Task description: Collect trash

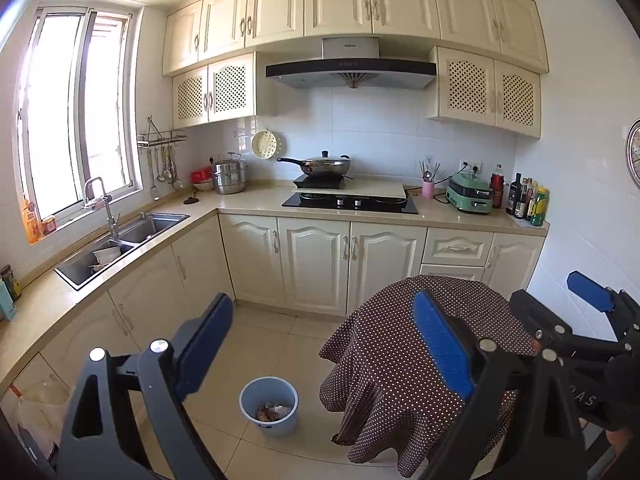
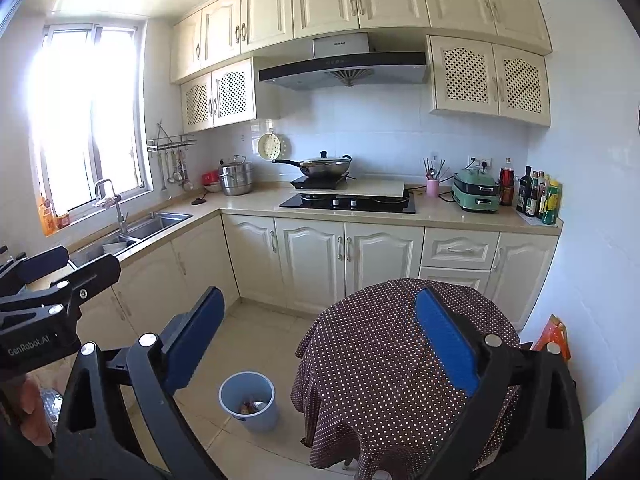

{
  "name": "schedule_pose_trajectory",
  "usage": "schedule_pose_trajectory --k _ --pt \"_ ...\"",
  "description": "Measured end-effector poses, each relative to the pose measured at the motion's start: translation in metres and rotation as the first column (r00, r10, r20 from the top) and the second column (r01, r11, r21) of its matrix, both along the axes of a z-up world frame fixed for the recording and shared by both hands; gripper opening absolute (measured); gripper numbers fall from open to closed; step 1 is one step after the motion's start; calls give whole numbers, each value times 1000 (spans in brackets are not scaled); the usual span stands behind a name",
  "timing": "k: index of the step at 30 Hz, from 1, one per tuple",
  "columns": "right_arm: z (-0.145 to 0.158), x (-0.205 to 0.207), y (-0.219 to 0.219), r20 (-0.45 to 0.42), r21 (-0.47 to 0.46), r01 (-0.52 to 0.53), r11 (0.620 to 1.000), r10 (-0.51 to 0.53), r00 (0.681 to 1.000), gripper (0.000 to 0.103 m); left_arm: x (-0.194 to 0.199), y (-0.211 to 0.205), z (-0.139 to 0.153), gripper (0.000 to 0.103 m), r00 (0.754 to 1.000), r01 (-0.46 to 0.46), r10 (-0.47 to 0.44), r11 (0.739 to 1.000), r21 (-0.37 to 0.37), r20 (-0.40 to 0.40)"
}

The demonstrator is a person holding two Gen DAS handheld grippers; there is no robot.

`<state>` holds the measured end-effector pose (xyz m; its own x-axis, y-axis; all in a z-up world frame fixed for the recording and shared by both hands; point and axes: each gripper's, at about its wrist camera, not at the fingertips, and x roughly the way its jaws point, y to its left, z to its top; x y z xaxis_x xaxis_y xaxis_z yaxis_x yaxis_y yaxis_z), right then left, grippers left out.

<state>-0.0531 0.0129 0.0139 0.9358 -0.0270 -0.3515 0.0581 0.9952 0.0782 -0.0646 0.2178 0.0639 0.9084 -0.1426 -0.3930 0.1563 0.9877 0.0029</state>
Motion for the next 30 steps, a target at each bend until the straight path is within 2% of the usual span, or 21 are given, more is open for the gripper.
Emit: schedule_pose_trajectory --k 30 --pt "8 -6 -20 -6 8 -21 1000 21 1000 94 -12 -8 6 90 999 -36 36 999 21 -10"
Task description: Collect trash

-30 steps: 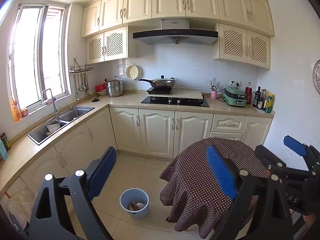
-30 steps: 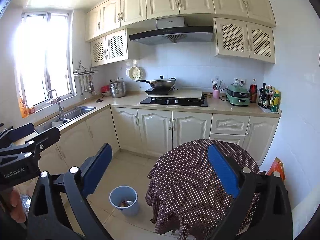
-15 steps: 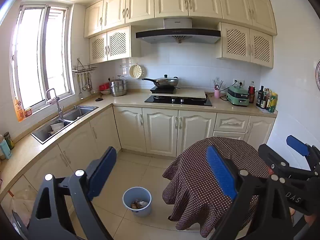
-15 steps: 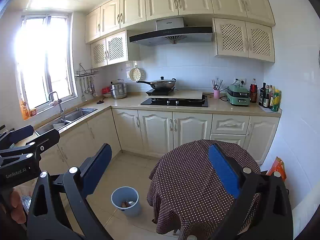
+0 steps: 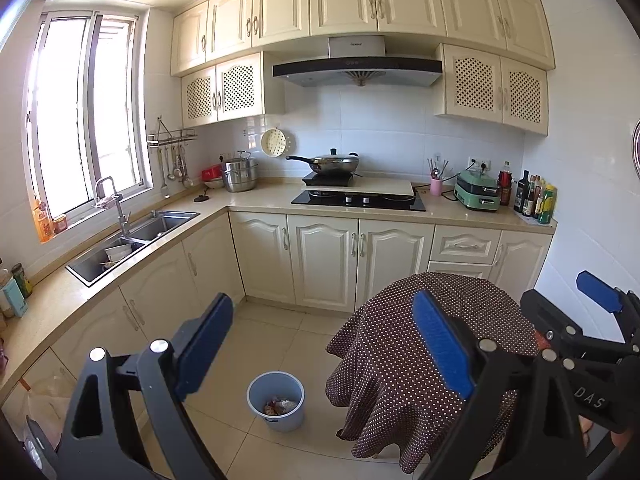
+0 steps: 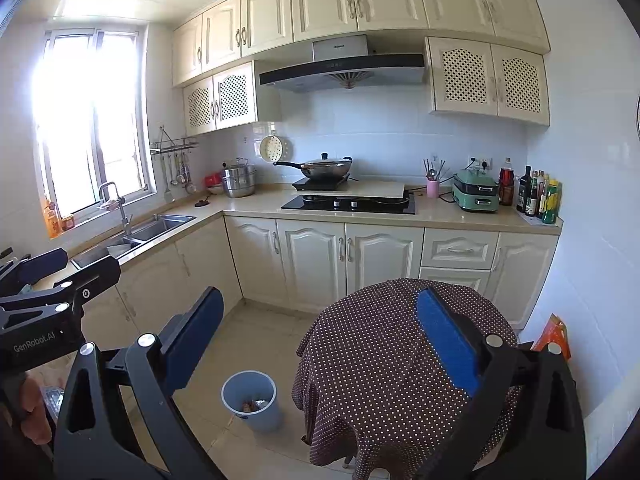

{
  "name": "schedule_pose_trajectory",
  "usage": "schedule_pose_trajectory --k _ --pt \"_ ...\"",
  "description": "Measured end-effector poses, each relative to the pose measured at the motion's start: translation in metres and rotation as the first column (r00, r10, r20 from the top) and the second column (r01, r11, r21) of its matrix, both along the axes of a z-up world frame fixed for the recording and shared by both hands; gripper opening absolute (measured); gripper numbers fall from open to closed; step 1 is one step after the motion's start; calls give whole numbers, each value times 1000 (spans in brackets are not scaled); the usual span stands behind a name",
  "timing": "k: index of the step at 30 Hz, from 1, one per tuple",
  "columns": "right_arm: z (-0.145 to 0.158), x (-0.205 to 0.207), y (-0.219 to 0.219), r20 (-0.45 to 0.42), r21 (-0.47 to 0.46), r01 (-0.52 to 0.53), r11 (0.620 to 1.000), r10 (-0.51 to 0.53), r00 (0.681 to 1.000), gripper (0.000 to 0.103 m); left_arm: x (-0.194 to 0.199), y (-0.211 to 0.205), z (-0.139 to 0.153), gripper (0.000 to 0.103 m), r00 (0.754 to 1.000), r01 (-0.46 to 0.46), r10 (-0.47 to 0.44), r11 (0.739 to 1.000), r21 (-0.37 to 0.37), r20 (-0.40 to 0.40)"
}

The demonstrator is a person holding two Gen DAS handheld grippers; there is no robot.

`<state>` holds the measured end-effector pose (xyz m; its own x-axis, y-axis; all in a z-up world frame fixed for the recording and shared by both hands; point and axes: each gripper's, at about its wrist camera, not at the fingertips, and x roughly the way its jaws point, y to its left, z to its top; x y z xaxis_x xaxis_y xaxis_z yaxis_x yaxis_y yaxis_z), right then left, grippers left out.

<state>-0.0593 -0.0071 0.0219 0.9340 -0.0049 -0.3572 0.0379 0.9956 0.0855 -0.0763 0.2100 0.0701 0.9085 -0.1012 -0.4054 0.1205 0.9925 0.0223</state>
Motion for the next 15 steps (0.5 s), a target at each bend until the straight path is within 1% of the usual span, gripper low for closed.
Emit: schedule_pose_trajectory --k 15 --pt "0 -7 4 1 5 -2 1000 2 1000 94 -6 -6 0 90 1000 2 -2 1000 17 -7"
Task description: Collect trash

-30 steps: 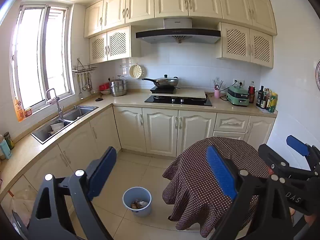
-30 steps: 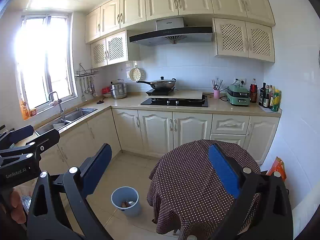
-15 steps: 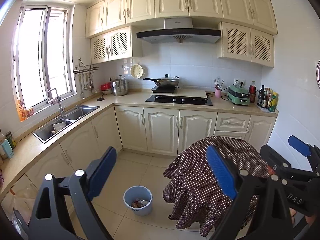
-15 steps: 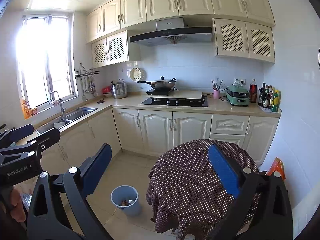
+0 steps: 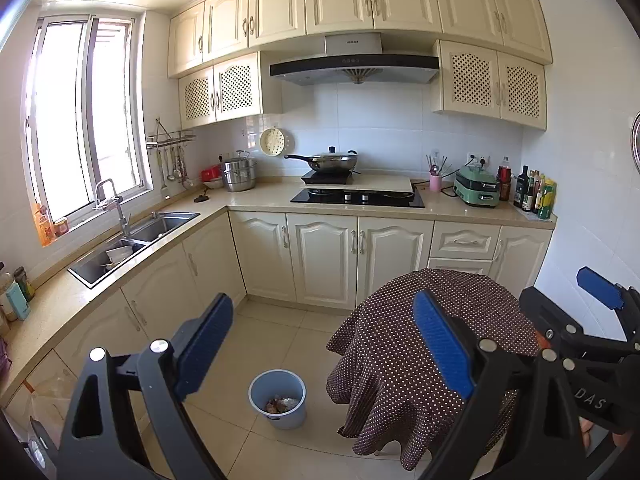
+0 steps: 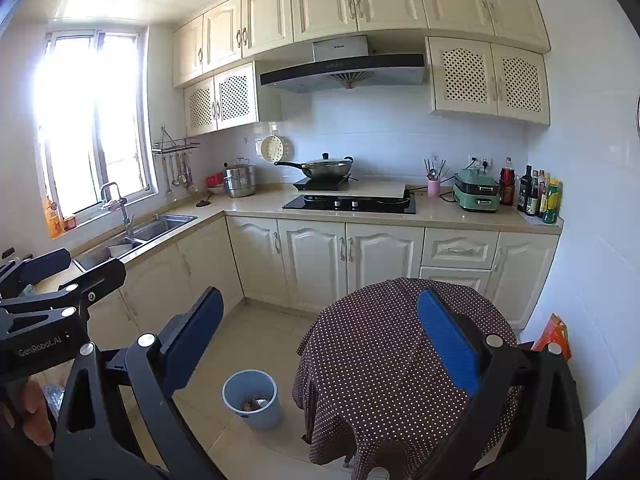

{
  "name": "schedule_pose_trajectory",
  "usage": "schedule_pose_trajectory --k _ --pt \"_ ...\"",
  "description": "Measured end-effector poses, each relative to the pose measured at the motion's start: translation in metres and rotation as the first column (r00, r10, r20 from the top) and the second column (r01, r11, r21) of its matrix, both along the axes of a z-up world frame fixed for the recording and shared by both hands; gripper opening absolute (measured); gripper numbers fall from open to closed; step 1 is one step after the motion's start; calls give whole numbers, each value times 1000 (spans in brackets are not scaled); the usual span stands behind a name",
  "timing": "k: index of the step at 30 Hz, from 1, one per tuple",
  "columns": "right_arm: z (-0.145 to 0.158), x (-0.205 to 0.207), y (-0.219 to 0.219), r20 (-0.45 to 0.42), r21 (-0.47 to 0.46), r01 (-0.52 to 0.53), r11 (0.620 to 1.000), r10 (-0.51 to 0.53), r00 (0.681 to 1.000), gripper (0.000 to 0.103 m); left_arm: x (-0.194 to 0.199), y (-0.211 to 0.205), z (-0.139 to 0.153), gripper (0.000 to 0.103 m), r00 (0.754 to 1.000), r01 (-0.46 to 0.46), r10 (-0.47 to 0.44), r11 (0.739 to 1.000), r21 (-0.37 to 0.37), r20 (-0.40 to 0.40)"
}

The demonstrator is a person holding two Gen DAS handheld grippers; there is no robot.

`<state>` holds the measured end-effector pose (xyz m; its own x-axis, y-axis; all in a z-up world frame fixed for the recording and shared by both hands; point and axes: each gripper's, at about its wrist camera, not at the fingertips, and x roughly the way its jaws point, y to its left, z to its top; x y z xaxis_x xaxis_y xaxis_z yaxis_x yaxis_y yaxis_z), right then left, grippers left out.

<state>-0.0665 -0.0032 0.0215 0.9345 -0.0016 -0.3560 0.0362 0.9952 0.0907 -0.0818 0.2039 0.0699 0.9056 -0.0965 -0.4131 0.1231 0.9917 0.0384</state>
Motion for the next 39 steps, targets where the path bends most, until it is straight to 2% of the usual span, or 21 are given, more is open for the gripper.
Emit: schedule_pose_trajectory --k 39 --pt "-11 26 -2 -59 24 -20 1000 22 998 94 28 3 -15 90 996 -19 21 1000 17 -85"
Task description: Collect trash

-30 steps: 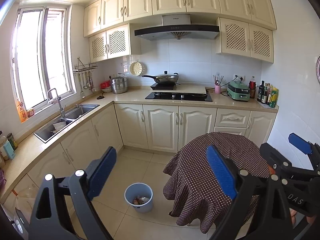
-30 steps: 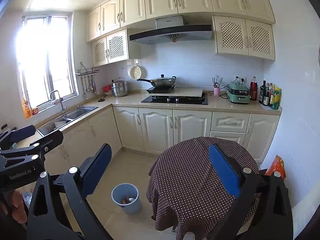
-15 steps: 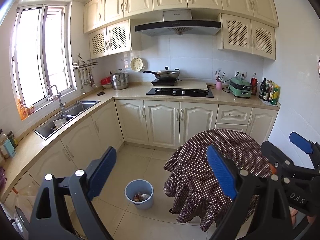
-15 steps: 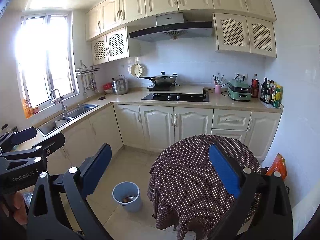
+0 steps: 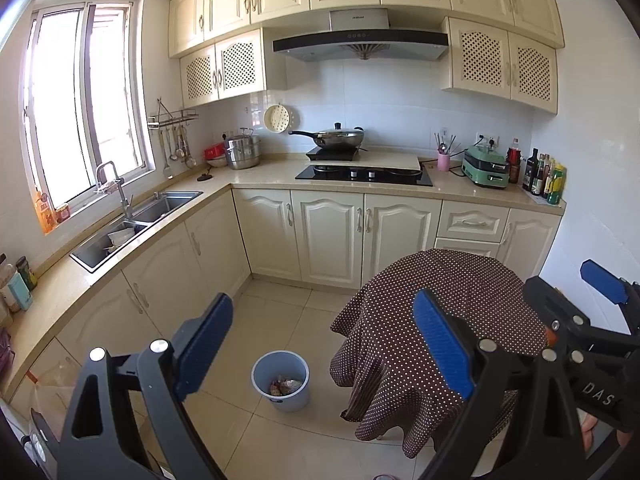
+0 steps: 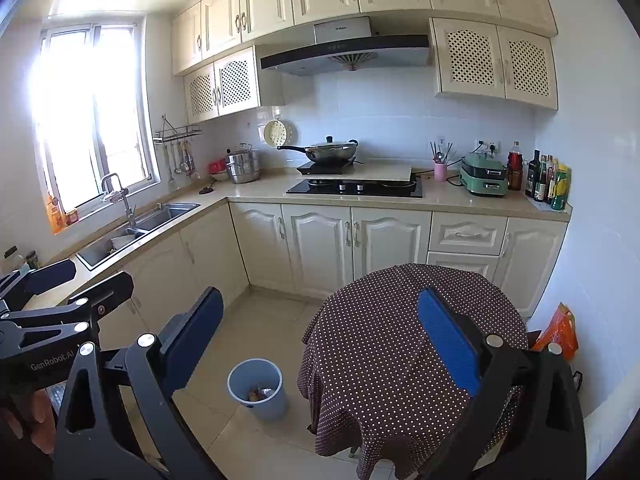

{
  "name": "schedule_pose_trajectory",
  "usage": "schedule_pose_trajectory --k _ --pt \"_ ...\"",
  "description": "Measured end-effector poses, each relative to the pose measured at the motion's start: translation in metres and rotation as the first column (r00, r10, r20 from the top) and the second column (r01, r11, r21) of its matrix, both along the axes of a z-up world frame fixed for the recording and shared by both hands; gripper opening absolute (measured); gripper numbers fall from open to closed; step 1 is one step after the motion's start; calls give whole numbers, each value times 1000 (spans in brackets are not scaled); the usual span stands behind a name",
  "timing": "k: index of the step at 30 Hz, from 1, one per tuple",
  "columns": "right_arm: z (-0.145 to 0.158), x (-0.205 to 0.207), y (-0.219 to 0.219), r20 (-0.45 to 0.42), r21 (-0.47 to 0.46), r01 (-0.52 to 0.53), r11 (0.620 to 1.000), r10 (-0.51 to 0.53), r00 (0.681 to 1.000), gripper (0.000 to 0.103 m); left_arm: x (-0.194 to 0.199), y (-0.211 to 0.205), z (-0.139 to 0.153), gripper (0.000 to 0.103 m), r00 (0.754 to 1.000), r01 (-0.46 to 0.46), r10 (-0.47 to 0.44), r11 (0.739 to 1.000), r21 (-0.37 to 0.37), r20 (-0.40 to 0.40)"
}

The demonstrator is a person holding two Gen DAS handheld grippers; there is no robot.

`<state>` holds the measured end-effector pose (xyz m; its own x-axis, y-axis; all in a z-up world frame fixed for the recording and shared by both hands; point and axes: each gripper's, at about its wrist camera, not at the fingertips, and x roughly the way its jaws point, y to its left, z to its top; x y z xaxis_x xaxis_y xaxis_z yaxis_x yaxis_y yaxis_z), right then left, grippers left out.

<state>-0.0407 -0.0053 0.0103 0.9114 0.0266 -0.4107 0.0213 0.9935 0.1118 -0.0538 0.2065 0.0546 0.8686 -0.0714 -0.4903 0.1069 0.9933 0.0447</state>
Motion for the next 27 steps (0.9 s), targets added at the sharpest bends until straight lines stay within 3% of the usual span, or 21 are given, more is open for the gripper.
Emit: schedule_pose_trajectory --k 17,27 --pt "-10 18 4 -44 8 -4 1000 5 999 94 28 5 -12 90 999 -9 9 1000 10 -53" --pt "-34 55 -12 -125 34 0 999 4 992 94 68 -2 -37 90 985 -46 55 997 57 -166"
